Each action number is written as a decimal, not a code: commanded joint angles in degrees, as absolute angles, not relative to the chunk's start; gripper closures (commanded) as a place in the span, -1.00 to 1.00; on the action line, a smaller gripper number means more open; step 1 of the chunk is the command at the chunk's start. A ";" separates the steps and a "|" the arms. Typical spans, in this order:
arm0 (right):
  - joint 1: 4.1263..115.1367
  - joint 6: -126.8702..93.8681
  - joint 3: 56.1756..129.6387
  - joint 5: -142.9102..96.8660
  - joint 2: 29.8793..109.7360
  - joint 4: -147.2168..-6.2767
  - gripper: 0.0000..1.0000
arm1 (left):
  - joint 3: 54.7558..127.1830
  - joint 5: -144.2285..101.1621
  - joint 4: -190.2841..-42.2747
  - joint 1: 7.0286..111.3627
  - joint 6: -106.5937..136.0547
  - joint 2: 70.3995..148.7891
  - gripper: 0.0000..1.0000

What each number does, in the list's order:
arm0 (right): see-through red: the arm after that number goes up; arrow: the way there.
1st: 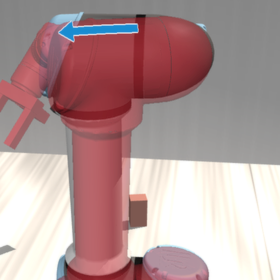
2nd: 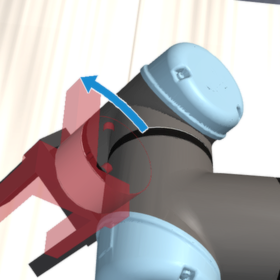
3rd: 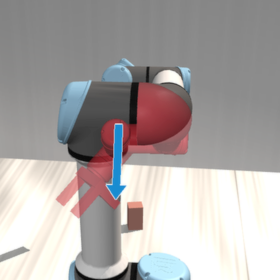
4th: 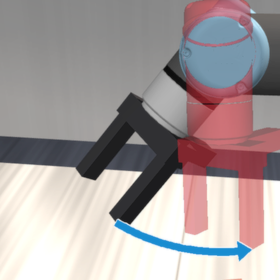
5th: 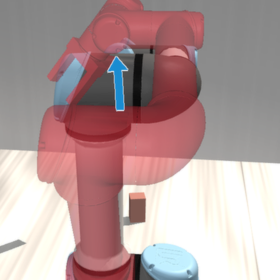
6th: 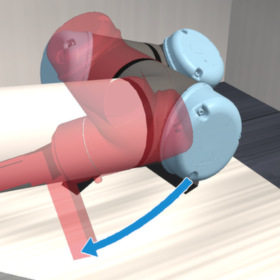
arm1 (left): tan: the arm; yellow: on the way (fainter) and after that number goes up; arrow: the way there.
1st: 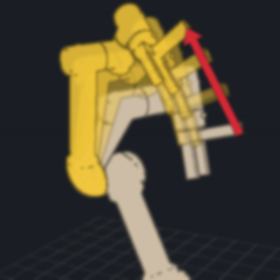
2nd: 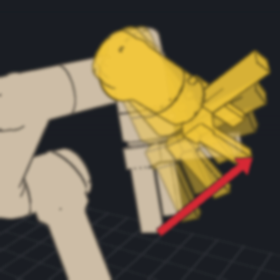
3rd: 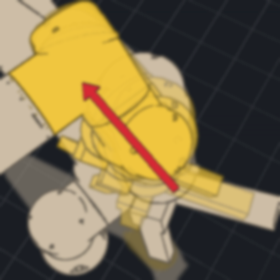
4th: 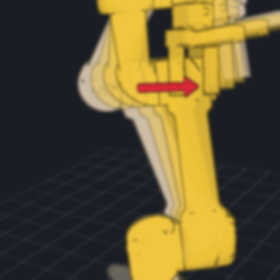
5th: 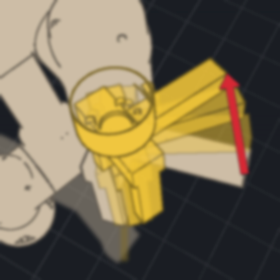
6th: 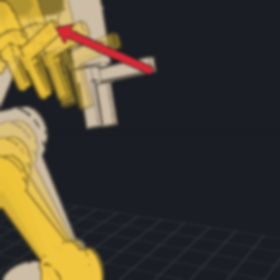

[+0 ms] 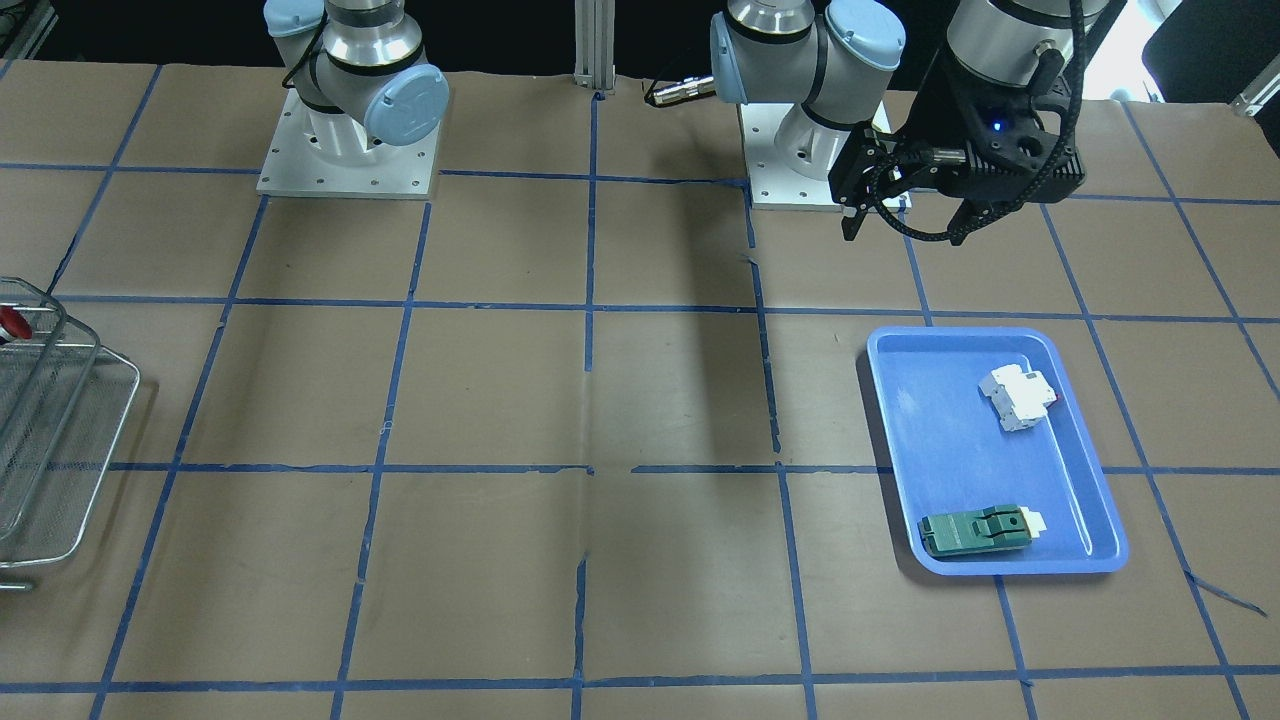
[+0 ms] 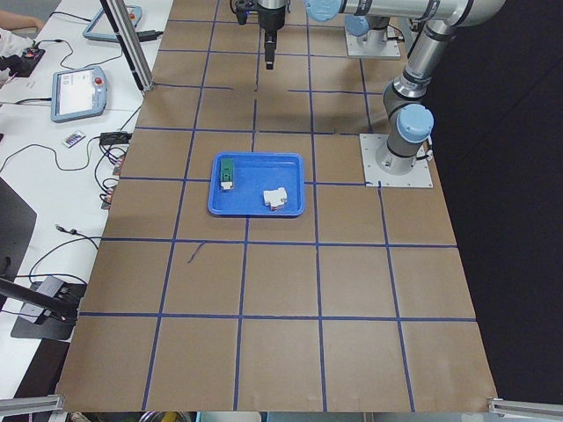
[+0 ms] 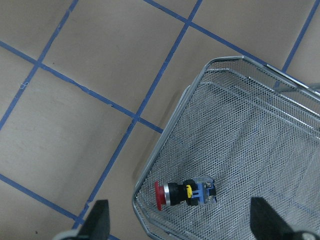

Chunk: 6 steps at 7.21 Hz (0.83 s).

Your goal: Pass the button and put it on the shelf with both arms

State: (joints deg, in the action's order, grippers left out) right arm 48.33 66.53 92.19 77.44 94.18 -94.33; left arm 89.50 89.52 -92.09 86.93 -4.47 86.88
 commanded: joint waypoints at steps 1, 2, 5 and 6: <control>58.11 47.11 91.85 77.78 98.42 -89.13 -1.00 | 89.47 89.47 -91.93 87.01 -4.48 86.84 -1.00; 65.23 35.19 91.50 77.87 99.05 -89.03 -1.00 | 89.56 89.47 -91.85 86.92 -4.57 86.84 -1.00; 85.64 3.40 91.05 78.13 98.09 -90.08 -1.00 | 89.39 89.38 -91.76 86.92 -4.57 86.84 -1.00; 88.30 2.91 90.88 83.70 96.95 -91.65 -1.00 | 89.38 89.38 -91.67 86.92 -4.66 86.84 -1.00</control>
